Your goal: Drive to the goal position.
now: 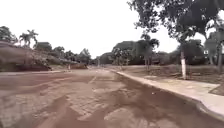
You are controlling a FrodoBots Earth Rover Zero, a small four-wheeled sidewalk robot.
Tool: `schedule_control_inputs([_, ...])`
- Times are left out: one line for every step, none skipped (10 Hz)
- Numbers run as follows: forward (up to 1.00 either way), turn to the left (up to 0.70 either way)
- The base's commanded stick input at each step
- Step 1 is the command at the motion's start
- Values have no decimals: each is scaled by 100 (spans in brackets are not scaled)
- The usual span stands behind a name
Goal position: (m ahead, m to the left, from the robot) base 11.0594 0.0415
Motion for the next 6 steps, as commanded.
schedule_control_inputs([100,0])
schedule_control_inputs([100,0])
schedule_control_inputs([100,0])
schedule_control_inputs([100,0])
schedule_control_inputs([100,0])
schedule_control_inputs([100,0])
